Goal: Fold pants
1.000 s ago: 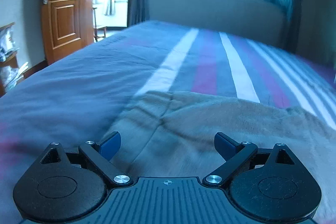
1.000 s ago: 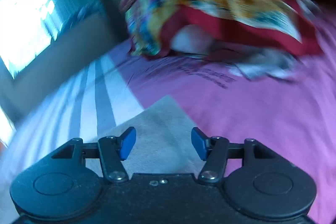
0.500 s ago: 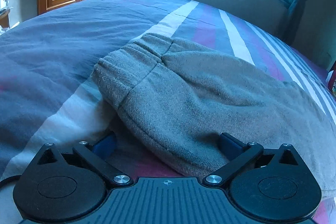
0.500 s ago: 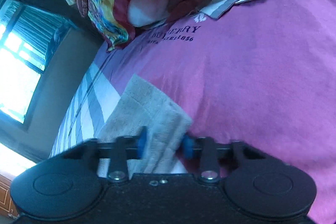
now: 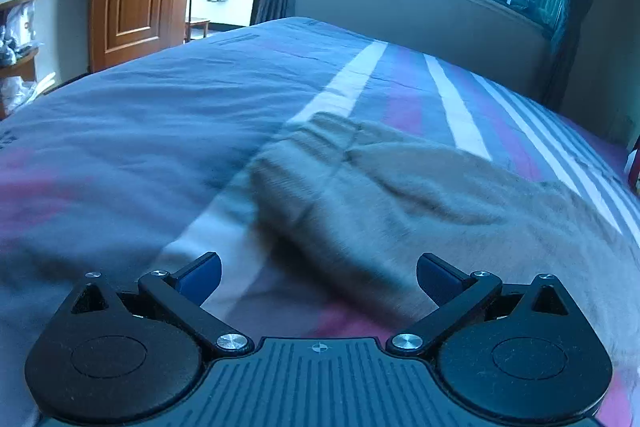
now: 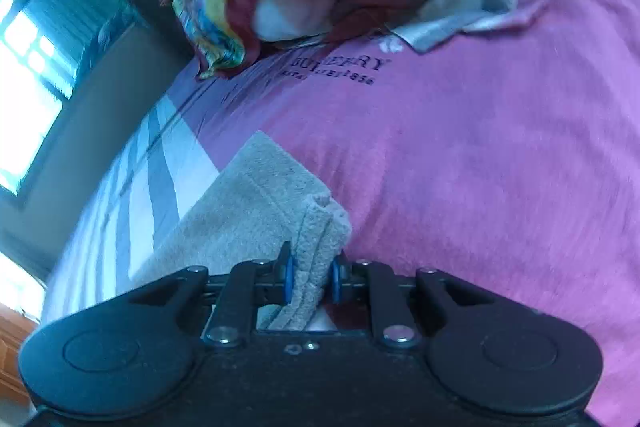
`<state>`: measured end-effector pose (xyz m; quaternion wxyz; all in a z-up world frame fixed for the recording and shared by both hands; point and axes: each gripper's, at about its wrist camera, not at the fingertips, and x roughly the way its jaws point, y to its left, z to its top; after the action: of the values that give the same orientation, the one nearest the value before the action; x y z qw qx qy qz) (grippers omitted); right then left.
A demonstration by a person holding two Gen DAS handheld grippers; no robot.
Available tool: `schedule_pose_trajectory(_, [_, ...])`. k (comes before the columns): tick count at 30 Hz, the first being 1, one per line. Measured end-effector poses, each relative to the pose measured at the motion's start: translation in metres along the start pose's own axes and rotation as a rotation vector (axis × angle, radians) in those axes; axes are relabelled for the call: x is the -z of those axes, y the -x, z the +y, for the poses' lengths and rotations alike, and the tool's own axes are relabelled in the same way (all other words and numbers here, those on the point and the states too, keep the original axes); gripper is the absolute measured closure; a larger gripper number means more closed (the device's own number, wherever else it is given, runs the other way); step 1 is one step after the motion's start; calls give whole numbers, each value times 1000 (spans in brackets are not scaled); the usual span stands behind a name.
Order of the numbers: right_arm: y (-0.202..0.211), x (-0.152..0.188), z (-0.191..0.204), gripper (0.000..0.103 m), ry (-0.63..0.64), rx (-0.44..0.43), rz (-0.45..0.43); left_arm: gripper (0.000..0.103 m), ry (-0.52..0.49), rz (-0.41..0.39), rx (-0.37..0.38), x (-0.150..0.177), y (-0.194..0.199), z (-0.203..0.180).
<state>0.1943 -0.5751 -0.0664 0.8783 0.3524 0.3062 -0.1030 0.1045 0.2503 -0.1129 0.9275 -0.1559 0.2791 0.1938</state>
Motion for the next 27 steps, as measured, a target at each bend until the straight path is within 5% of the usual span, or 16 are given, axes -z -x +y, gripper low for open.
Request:
schedule_pose_trajectory(7, [14, -4, 60, 87, 188, 24, -58, 0, -27, 11, -33, 36, 19, 31])
schedule_pose_trajectory(16, [26, 23, 178, 87, 421, -79, -97, 0, 13, -15, -22, 40, 14, 36])
schedule_pose_trajectory(22, [10, 84, 273, 87, 564, -227, -15, 0, 39, -27, 19, 41, 16, 42])
schedule_pose_trajectory(27, [-18, 173, 334, 87, 709, -360, 162, 0, 83, -18, 79, 43, 30, 47])
